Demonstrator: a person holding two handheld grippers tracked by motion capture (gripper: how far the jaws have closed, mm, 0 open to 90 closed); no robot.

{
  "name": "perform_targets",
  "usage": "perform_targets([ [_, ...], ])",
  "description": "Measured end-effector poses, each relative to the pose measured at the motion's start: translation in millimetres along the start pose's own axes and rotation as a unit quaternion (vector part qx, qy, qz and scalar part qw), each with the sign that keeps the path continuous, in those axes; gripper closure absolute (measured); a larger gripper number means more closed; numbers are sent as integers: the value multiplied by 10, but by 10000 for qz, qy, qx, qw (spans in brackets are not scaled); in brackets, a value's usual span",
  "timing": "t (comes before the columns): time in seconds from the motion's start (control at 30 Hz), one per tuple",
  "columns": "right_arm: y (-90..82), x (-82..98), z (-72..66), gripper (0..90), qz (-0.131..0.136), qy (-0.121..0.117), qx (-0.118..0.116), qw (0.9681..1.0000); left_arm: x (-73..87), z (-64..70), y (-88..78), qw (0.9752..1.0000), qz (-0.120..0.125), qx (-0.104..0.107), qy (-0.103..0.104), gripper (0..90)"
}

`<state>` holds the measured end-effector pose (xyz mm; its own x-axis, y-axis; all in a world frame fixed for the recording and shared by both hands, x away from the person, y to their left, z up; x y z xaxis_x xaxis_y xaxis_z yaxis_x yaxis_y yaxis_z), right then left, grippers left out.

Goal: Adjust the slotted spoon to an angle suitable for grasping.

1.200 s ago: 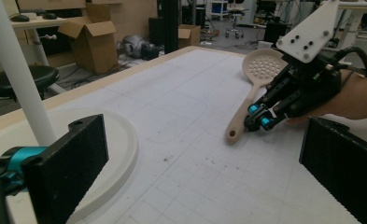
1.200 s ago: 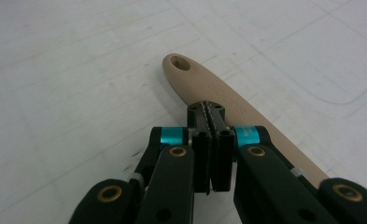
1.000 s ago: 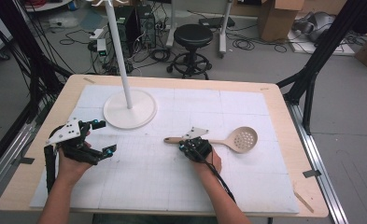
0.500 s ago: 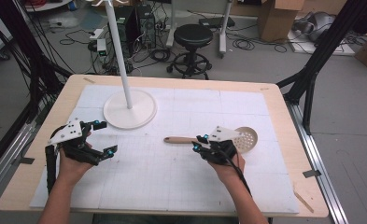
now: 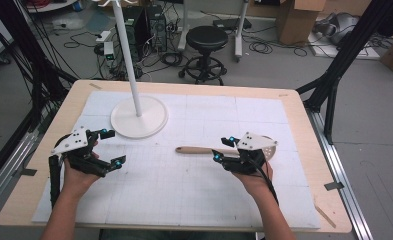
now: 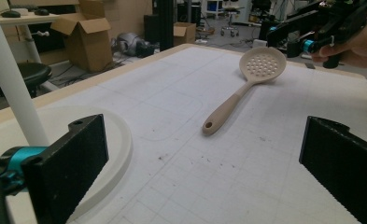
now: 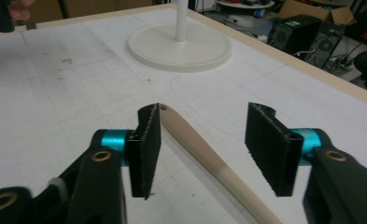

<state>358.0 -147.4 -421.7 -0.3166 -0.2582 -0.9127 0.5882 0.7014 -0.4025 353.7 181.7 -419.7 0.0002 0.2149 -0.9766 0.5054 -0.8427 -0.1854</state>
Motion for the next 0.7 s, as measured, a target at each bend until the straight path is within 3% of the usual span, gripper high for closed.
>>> perform_targets([
  [0.13, -25, -36, 4, 394, 50, -76, -30, 10000, -15, 13, -4, 10000, 25, 9, 24, 18],
  [0.4, -114, -115, 40, 304, 278, -6, -93, 9996, -14, 14, -7, 10000, 29, 38, 5, 18],
  [0.7, -135, -118, 55, 214, 250, 67, -237, 9994, 4, 15, 16, 10000, -24, 43, 5, 18],
])
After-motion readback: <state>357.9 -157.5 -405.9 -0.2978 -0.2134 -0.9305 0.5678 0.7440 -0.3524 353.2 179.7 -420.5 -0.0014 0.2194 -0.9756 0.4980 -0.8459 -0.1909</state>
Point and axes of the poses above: each handheld gripper's, and its own axes: y roughly forward along the jaws, x roughly out of its underside, z roughly to its right, the point moved 9 cm from there along y, roughly forward along the jaws, and after that the axes turned 8 degrees about y, right-handed, at the moved point
